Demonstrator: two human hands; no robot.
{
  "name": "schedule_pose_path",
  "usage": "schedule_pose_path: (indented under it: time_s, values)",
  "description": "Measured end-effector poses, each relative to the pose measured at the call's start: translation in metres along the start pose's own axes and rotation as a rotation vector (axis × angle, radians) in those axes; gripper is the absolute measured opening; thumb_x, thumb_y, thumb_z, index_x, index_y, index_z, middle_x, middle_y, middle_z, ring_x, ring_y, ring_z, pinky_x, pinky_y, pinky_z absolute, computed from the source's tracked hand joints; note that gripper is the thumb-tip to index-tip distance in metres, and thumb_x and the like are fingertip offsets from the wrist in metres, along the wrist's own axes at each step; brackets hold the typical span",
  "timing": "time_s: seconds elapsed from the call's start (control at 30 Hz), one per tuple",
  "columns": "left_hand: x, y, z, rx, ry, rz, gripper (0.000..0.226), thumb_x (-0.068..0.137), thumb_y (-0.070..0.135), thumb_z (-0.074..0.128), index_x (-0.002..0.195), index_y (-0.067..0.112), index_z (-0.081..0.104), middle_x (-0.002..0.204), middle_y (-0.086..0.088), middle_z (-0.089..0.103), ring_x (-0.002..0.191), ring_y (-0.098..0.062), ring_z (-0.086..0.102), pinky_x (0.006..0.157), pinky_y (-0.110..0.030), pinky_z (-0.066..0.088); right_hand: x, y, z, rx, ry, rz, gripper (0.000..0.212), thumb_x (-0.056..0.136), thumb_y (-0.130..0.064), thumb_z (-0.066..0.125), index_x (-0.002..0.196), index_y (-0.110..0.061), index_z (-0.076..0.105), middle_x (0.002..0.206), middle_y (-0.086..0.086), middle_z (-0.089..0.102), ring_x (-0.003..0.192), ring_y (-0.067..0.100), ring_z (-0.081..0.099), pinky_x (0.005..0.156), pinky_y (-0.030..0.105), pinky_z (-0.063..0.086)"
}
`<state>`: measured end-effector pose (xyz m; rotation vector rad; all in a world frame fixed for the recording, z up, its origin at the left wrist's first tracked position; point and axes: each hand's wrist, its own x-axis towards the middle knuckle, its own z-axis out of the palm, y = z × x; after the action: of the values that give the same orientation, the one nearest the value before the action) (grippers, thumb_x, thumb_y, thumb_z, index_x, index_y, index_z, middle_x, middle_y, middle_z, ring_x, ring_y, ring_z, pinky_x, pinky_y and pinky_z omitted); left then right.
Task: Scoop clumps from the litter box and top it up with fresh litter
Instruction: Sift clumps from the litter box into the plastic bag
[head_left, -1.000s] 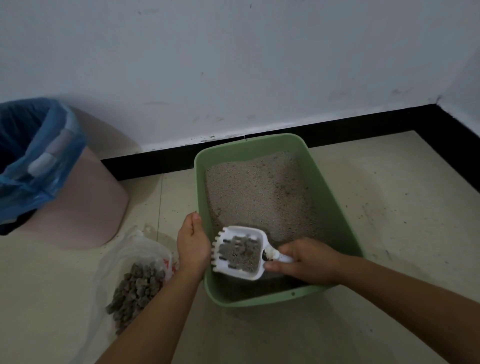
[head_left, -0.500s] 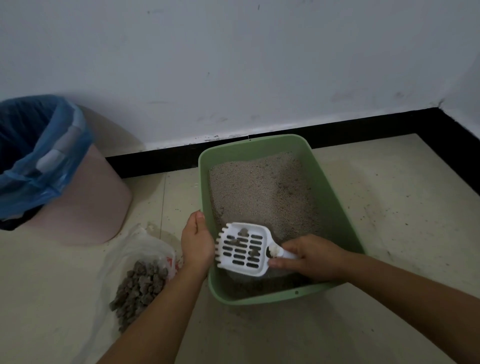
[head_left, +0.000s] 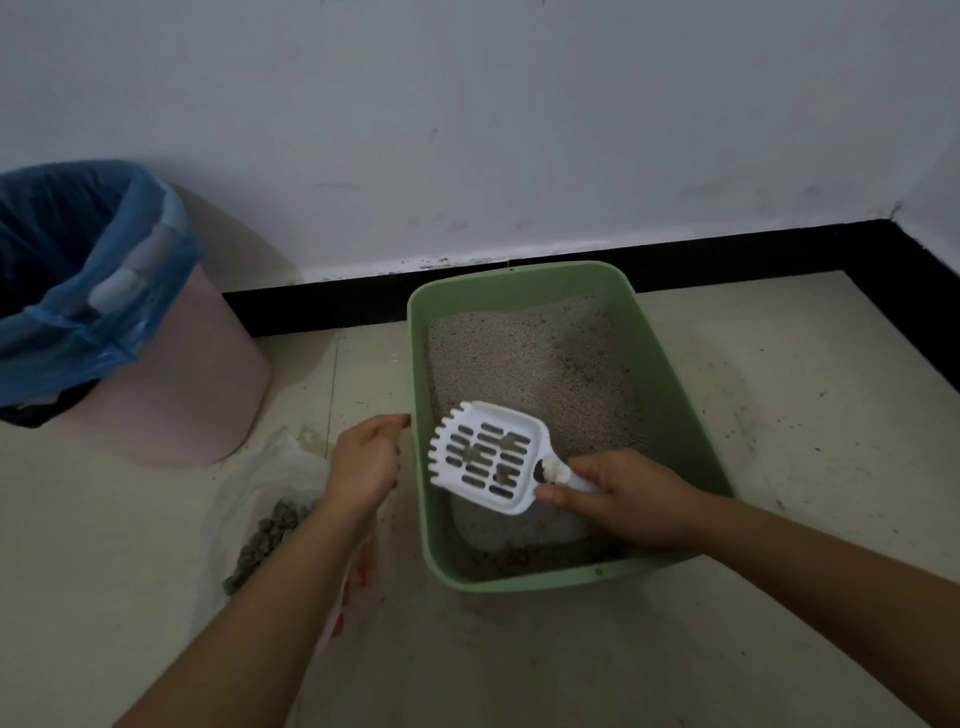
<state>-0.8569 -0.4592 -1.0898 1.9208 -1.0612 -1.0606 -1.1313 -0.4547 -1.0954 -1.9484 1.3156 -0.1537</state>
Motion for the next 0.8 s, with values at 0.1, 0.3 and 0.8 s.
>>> schedule_pose_path:
  time_s: [0.1, 0.3, 0.8]
  values:
    - [-0.002, -0.017, -0.049, 0.342, 0.246, 0.269, 0.028, 0.096, 0.026, 0.054, 0.121, 0.020, 0.065, 0.091, 0.001, 0.060, 0.083, -0.019, 0.059, 0.078, -0.035, 0.049, 0.008, -0.022, -0.006, -0.027, 0.073, -0.032, 0.071, 0.081, -0.081, 0.041, 0.074, -0.012, 0.059, 0.059, 0.002, 0.054, 0.047, 0.010, 0.046, 0.051, 0.029, 0.036]
    - [-0.001, -0.044, -0.132, 0.819, 0.305, 0.032, 0.074, 0.076, 0.029, 0.076, 0.142, 0.028, 0.042, 0.140, -0.014, 0.037, 0.127, -0.036, 0.033, 0.103, -0.050, 0.031, 0.034, -0.110, 0.009, -0.104, 0.128, -0.126, 0.039, 0.099, -0.051, 0.043, 0.074, -0.022, 0.048, 0.068, -0.004, 0.057, 0.059, 0.015, 0.055, 0.054, 0.034, 0.042]
    - [-0.006, -0.078, -0.168, 0.338, 0.345, -0.105, 0.045, 0.090, 0.010, 0.060, 0.134, 0.011, 0.052, 0.098, -0.009, 0.067, 0.084, -0.030, 0.067, 0.084, -0.045, 0.056, 0.039, -0.164, 0.084, -0.503, -0.059, -0.405, 0.026, 0.097, -0.016, 0.047, 0.119, -0.013, 0.060, 0.097, 0.011, 0.062, 0.071, 0.023, 0.051, 0.061, 0.030, 0.037]
